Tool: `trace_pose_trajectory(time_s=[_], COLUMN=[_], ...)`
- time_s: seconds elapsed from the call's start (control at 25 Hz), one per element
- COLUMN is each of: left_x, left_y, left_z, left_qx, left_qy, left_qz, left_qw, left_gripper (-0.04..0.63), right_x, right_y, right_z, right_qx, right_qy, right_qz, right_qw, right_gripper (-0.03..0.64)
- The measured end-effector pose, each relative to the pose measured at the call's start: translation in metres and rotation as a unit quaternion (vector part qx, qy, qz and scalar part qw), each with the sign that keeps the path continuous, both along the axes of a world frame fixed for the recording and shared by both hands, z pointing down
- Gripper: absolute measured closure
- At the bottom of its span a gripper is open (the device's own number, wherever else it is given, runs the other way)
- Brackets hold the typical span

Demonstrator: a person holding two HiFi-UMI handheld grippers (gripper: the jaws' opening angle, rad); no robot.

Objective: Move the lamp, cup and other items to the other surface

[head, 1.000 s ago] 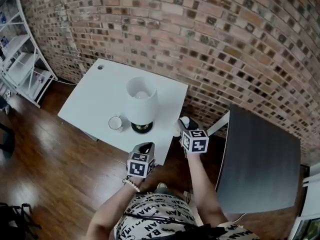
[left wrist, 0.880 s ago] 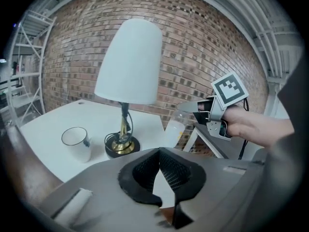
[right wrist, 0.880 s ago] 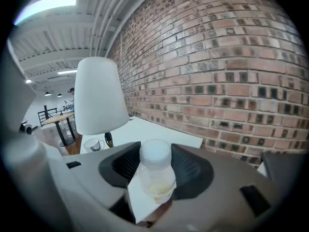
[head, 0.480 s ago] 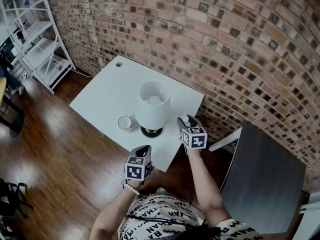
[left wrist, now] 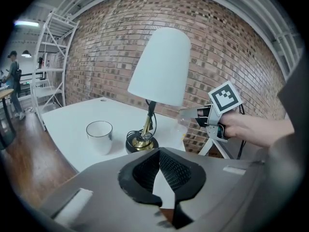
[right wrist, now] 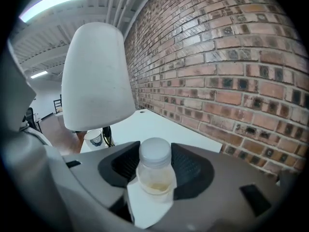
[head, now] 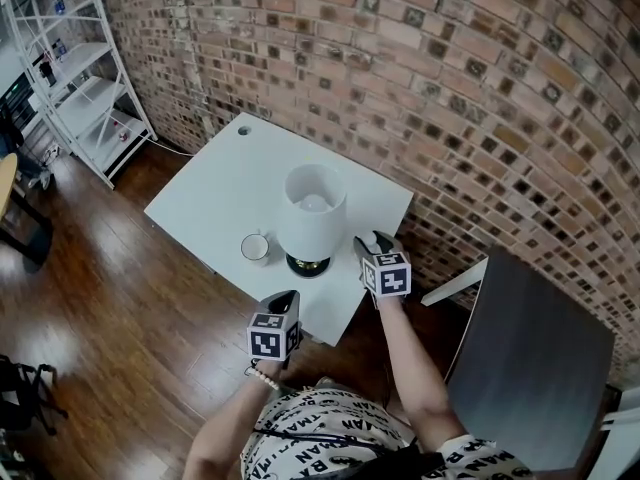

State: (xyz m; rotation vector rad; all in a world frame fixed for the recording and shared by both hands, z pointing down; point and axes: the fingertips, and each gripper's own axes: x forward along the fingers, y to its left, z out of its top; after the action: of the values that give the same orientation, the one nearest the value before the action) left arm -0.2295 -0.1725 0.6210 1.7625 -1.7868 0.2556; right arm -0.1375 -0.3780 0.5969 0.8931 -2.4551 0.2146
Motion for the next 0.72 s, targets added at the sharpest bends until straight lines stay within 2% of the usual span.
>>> trace_pose_trajectory(time_s=[0.4,0.48,0.72], left_x=[0.002,0.003,0.002], left_y=[-0.001,-0.002,0.008], left_z=[-0.004,-0.007,-0.006], left_qx=[0.001,0.004,0.001], left_qy=[-0.003,-0.002,0.005], left_qz=[0.021,0.020,0.018], left_qw=[0.9998,0.9998,0.9998], left_gripper=[0.592,0.592,0.592], right_x=[0.008,0.008,0.013], right_y=[0.001,0.000,0.001], right_z=[0.001,0.002,-0.005], right_qx=[-0.002,-0.004,0.002], right_qy=[0.005,0.004,0.000], right_qz=[0.017,0.021,0.031], right_qw=[1.000,1.000,1.000], right_gripper=[0.399,0.380,0.379])
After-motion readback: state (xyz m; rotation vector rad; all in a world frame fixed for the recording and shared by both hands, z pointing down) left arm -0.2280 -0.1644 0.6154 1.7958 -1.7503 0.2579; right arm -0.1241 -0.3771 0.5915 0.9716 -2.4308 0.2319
